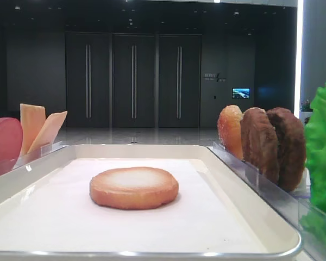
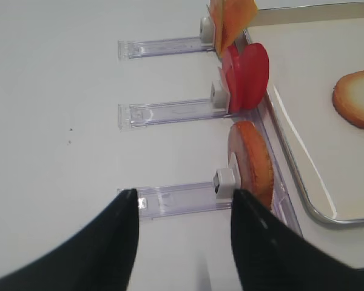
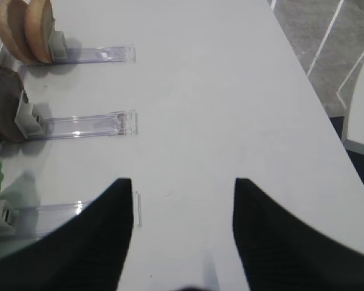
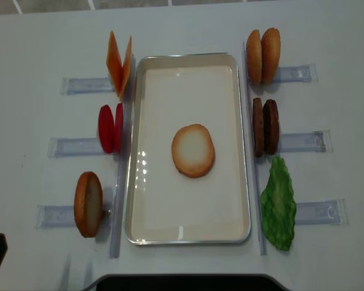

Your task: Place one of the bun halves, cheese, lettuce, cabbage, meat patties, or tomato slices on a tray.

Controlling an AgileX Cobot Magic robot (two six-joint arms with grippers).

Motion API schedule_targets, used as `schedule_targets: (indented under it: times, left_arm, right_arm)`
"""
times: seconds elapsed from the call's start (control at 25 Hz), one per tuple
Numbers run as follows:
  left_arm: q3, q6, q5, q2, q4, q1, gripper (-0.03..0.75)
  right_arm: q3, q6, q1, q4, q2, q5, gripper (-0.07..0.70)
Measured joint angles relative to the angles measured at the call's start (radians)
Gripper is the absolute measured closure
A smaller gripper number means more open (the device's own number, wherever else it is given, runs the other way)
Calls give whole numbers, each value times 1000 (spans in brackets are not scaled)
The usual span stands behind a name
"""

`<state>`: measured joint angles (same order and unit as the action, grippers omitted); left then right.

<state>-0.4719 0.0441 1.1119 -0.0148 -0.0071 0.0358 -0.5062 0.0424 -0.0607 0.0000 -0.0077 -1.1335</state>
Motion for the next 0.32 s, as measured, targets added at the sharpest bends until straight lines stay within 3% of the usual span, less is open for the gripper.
schedule_targets:
  times: [0.32]
  left_arm:
    - [0, 0, 0, 0, 0, 0, 379]
  right_arm:
    - [0, 0, 0, 0, 0, 0, 272]
